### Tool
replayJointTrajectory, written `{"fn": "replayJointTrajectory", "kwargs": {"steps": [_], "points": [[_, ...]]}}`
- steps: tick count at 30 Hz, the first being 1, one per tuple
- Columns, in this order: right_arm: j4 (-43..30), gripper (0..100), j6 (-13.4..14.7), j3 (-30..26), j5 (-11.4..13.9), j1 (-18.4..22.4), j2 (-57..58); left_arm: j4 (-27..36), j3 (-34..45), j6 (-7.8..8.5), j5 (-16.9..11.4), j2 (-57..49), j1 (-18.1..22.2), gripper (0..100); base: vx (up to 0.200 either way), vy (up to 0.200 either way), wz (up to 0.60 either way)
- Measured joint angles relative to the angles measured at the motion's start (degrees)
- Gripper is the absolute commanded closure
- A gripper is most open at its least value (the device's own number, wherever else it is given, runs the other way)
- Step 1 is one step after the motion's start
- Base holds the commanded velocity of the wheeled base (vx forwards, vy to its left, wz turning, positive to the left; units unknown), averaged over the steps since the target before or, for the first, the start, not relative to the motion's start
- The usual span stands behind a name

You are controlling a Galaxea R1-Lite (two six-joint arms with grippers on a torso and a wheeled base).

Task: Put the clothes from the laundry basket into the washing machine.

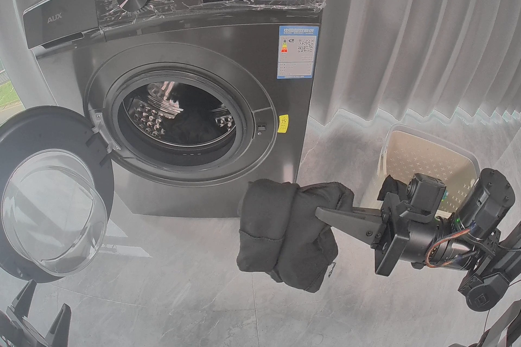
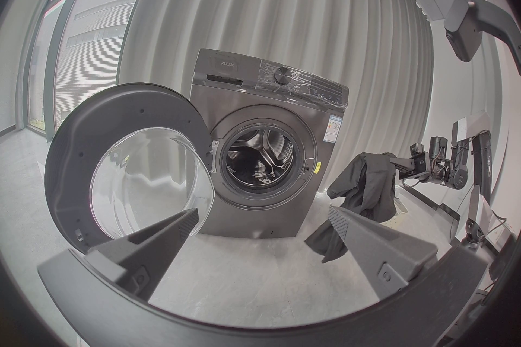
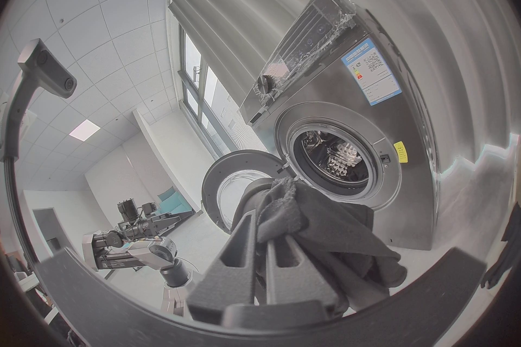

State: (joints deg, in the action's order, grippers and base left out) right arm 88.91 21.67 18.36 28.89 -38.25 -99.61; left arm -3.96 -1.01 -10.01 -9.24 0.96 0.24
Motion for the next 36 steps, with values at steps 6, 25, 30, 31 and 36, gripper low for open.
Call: {"fn": "replayJointTrajectory", "kwargs": {"steps": [6, 25, 30, 31, 36], "points": [[0.02, 100, 0.00, -0.09, 0.01, -0.24, 0.00, 0.00, 0.00, -0.02, 0.00, 0.00, 0.00, 0, 0.000, 0.000, 0.30], [0.05, 100, -2.50, -0.41, -0.29, -0.41, -0.02, 0.00, 0.00, 0.93, -0.01, 0.00, 0.00, 0, 0.000, 0.000, 0.00], [0.07, 100, -2.85, -0.48, -0.57, 0.69, -0.22, 0.00, 0.00, 2.40, -0.06, 0.00, 0.00, 0, 0.000, 0.000, 0.00], [0.05, 100, -2.94, -0.61, -1.00, 0.99, -0.24, 0.00, 0.00, 2.00, -0.06, 0.00, 0.00, 0, 0.000, 0.000, 0.00], [-0.06, 100, -3.23, -1.55, -6.25, 1.52, -0.28, 0.02, 0.00, 0.38, -0.12, 0.00, 0.00, 0, 0.000, 0.000, 0.00]]}}
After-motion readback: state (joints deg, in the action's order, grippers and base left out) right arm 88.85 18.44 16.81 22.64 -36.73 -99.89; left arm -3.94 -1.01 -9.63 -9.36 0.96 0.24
